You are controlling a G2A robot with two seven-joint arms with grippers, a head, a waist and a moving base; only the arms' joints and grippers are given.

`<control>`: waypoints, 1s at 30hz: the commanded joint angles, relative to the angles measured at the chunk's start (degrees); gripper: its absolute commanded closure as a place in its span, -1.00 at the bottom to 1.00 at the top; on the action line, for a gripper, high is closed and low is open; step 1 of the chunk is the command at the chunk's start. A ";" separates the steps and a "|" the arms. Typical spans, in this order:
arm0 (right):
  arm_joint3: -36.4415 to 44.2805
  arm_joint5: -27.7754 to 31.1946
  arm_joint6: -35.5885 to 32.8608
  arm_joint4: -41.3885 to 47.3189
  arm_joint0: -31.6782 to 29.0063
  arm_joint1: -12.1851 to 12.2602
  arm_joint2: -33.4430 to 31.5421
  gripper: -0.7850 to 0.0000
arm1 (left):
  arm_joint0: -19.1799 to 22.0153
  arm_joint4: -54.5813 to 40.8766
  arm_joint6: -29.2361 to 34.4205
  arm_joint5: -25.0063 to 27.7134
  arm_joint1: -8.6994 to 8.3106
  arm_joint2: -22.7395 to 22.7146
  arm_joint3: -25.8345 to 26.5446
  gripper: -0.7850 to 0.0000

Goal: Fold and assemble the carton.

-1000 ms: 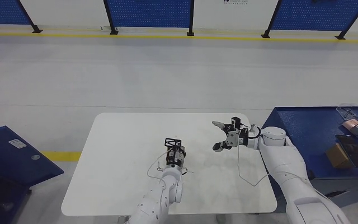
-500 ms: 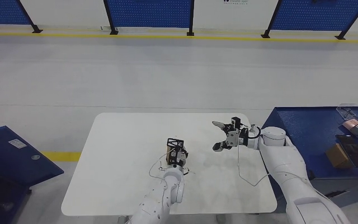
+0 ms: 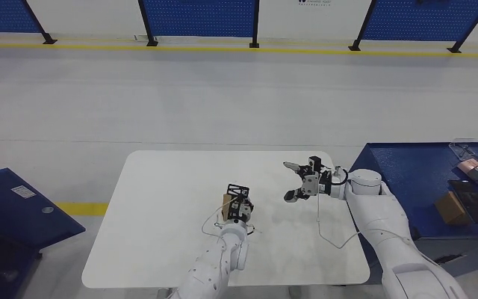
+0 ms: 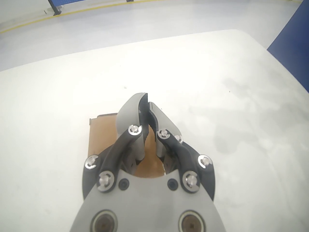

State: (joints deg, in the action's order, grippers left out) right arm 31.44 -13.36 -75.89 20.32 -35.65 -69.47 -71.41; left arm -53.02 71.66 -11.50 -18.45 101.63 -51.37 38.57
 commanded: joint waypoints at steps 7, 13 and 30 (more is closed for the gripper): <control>0.00 0.00 0.00 0.00 0.00 0.00 0.00 -1.00 | -1.82 2.05 -4.13 0.33 -0.17 -0.05 1.51 1.00; 0.00 0.00 0.00 0.00 0.00 0.00 0.00 -1.00 | -0.09 0.72 1.71 0.54 0.54 0.05 -2.33 1.00; 0.00 0.00 0.00 0.00 0.00 0.00 0.00 -1.00 | 0.13 -0.38 -2.14 -0.10 0.89 -1.89 -4.10 1.00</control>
State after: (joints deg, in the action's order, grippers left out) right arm 31.44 -13.36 -75.89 20.32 -35.65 -69.47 -71.41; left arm -53.25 71.29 -14.59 -18.55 102.49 -53.19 35.38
